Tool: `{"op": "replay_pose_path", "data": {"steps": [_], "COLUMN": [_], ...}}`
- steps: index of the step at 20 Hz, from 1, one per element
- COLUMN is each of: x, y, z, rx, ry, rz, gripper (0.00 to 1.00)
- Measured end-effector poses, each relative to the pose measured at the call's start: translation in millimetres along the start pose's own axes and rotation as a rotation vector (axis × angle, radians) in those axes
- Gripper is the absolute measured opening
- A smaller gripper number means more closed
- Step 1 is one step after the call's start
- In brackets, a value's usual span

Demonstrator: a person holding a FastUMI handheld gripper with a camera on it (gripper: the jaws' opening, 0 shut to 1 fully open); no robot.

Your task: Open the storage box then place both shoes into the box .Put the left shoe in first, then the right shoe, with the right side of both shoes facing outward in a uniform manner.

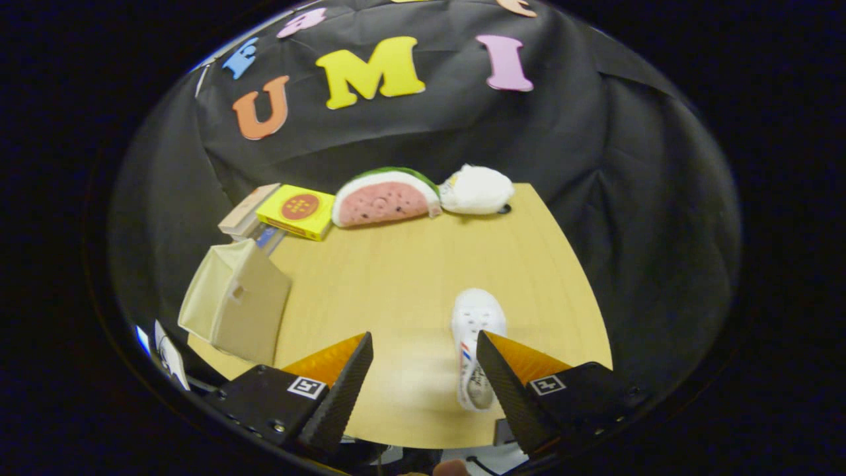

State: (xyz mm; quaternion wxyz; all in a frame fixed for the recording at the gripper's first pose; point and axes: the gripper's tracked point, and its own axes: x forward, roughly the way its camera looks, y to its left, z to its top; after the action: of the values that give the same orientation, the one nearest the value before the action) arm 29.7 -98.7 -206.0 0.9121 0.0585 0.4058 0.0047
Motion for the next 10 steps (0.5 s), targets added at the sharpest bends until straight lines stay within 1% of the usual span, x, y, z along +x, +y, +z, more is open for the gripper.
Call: {"op": "replay_pose_path", "data": {"steps": [3, 5, 7, 10], "x": [28.1, 44.2, 59.9, 80.0], "y": [-51.1, -74.6, -86.9, -92.9], "z": [-34.3, -48.2, -60.4, -66.5], "rx": [0.02, 0.033, 0.043, 0.049], "ry": [0.133, 0.2, 0.265, 0.326], "rz": [-0.037, -0.052, -0.042, -0.017], "gripper": [0.95, 0.95, 0.96, 0.95]}}
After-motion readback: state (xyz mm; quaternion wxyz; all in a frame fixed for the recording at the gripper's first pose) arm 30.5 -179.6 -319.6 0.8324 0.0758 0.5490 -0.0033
